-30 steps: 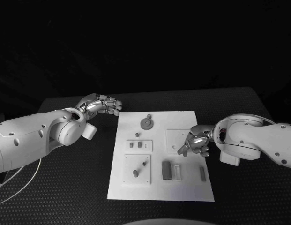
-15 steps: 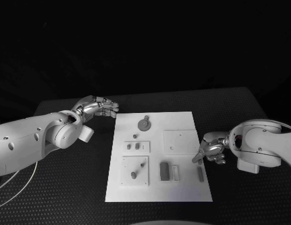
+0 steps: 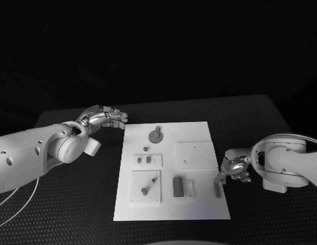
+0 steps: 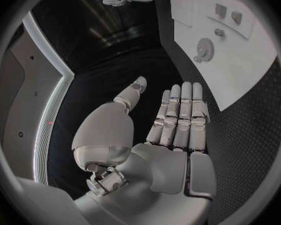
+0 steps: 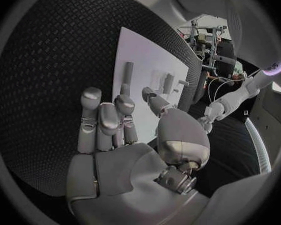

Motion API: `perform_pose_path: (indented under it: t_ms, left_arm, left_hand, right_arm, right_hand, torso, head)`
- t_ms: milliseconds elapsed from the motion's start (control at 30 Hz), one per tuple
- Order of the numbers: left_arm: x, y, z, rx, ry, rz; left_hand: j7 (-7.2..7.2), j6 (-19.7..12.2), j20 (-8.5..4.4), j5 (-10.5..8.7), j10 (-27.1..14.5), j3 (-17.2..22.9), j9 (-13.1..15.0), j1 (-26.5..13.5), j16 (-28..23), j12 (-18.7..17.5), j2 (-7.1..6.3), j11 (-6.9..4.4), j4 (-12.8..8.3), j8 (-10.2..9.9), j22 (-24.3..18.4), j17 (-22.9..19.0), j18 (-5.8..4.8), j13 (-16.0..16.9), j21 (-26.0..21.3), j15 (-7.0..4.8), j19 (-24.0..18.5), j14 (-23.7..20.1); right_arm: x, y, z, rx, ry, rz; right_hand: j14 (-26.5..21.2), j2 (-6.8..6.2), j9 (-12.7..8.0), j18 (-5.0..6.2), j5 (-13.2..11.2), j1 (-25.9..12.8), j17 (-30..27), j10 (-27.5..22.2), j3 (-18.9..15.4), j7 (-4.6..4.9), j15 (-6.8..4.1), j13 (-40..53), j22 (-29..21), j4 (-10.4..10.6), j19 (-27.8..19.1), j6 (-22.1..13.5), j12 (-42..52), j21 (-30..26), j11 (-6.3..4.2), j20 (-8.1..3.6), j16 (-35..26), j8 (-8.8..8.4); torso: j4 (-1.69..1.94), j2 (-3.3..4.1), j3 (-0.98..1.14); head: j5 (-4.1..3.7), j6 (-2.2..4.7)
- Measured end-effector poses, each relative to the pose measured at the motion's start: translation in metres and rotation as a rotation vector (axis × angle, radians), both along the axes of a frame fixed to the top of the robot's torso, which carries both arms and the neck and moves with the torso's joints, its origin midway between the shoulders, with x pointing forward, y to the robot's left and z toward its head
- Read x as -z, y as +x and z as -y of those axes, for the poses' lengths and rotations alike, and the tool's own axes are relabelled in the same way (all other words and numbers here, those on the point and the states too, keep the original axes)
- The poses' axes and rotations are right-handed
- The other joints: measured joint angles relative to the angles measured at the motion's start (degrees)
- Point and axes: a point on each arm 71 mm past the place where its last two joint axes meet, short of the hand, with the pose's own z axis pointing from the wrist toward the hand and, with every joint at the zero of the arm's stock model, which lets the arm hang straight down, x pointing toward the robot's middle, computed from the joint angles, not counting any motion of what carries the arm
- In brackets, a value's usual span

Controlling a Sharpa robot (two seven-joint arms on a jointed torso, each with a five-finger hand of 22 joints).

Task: Assemble the parts on the task board

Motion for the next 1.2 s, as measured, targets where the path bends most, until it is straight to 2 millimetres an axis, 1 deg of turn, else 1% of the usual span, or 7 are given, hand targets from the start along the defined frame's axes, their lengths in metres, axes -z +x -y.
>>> perform_pose_path:
  t_ms: [200,300,467,667,800,1033,1200]
  left_arm:
    - [0.0,0.0,0.0,0.0,0.0,0.0]
    - [0.0,0.0,0.0,0.001,0.0,-0.001]
    - [0.0,0.0,0.0,0.001,0.0,-0.001]
    - [0.0,0.0,0.0,0.002,0.0,-0.002]
    - [0.0,0.0,0.0,0.002,0.0,-0.002]
    - [0.0,0.0,0.0,0.003,-0.001,-0.003]
    - [0.0,-0.001,-0.001,0.004,-0.001,-0.004]
  left_hand:
    - [0.0,0.0,0.0,0.0,0.0,0.0,0.0,0.0,0.0,0.0,0.0,0.0,0.0,0.0,-0.05,0.0,0.0,0.0,0.0,0.0,0.0,0.0]
    - [0.0,0.0,0.0,0.0,0.0,0.0,0.0,0.0,0.0,0.0,0.0,0.0,0.0,0.0,-0.05,0.06,0.0,0.0,0.0,0.0,0.0,0.0]
    - [0.0,0.0,0.0,0.0,-0.01,0.16,0.0,0.0,0.0,0.0,0.0,0.0,0.16,0.0,-0.04,0.05,0.0,0.0,0.0,0.0,0.0,0.0]
    - [0.0,0.0,0.0,0.0,-0.01,0.16,0.0,0.0,0.0,0.0,0.0,-0.01,0.16,0.0,-0.04,0.12,0.0,0.0,0.0,0.0,0.0,0.0]
    - [0.0,0.0,0.0,0.0,-0.01,0.16,0.0,0.0,0.0,0.0,0.0,-0.01,0.16,0.0,-0.04,0.12,0.0,0.0,0.0,0.0,0.0,0.0]
    - [0.0,0.0,0.0,0.0,-0.01,0.16,-0.01,0.0,0.0,0.0,0.0,-0.01,0.15,0.0,-0.04,0.17,0.0,-0.05,0.0,0.0,0.0,0.0]
    - [0.0,0.0,0.0,0.0,-0.01,0.16,-0.05,0.0,0.0,0.0,0.0,-0.01,0.15,0.0,-0.03,0.17,0.0,-0.04,0.0,0.0,0.0,0.0]
  right_arm:
    - [0.008,-0.003,0.0,-0.005,-0.019,-0.008]
    - [0.012,-0.005,0.002,-0.003,-0.027,-0.014]
    - [0.02,-0.008,-0.001,-0.008,-0.031,-0.029]
    - [0.027,-0.011,-0.009,-0.024,-0.027,-0.044]
    - [0.03,-0.011,-0.012,-0.028,-0.026,-0.049]
    - [0.033,-0.011,-0.019,-0.052,-0.036,-0.037]
    - [0.036,-0.012,-0.029,-0.097,-0.058,-0.01]
  right_hand:
    - [0.0,-0.19,0.0,0.0,0.0,-0.18,0.0,0.0,0.0,0.03,0.0,0.0,0.0,0.0,0.0,0.04,0.0,0.0,0.0,0.0,0.0,0.0]
    - [0.01,-0.48,0.26,0.01,0.0,-0.48,0.0,0.0,0.0,-0.17,0.01,0.0,0.0,0.0,0.0,0.24,0.0,0.0,0.0,0.01,0.0,0.0]
    - [0.01,-0.78,0.86,0.01,0.0,-0.78,0.01,0.2,0.4,-0.15,0.01,-0.01,0.0,0.4,-0.05,0.26,0.0,0.0,-0.2,0.07,0.0,0.3]
    - [-0.14,-1.38,1.38,0.02,0.0,-1.38,-0.11,0.2,0.8,-0.15,-0.13,-0.01,0.0,0.94,-0.06,0.26,0.0,0.0,-0.2,0.08,0.0,0.51]
    - [-0.23,-1.38,1.54,0.02,0.0,-1.38,-0.2,0.2,0.86,-0.15,-0.21,-0.01,0.0,1.21,-0.06,0.26,0.0,0.0,-0.2,0.08,0.0,0.52]
    - [-0.24,-1.69,1.75,0.03,0.0,-1.68,-0.22,0.2,1.03,-0.08,-0.21,-0.01,0.0,1.38,-0.05,0.88,0.0,0.0,-0.2,0.09,0.0,1.17]
    - [-0.25,-1.69,2.08,0.21,0.0,-1.68,-0.27,0.21,1.17,-0.01,-0.2,-0.02,0.0,1.52,-0.04,1.31,-0.01,0.0,-0.2,0.11,0.0,1.17]
  torso:
    - [0.0,0.01,-0.03]
    - [0.03,0.01,-0.03]
    - [0.03,0.02,-0.03]
    - [0.03,0.02,0.0]
    - [0.04,0.02,0.03]
    - [0.03,0.01,0.01]
    - [0.02,0.01,0.0]
  head:
    - [-0.04,-0.12]
    - [-0.04,-0.16]
    - [-0.01,-0.3]
    - [0.1,-0.42]
    - [0.19,-0.53]
    - [0.31,-0.62]
    - [0.38,-0.71]
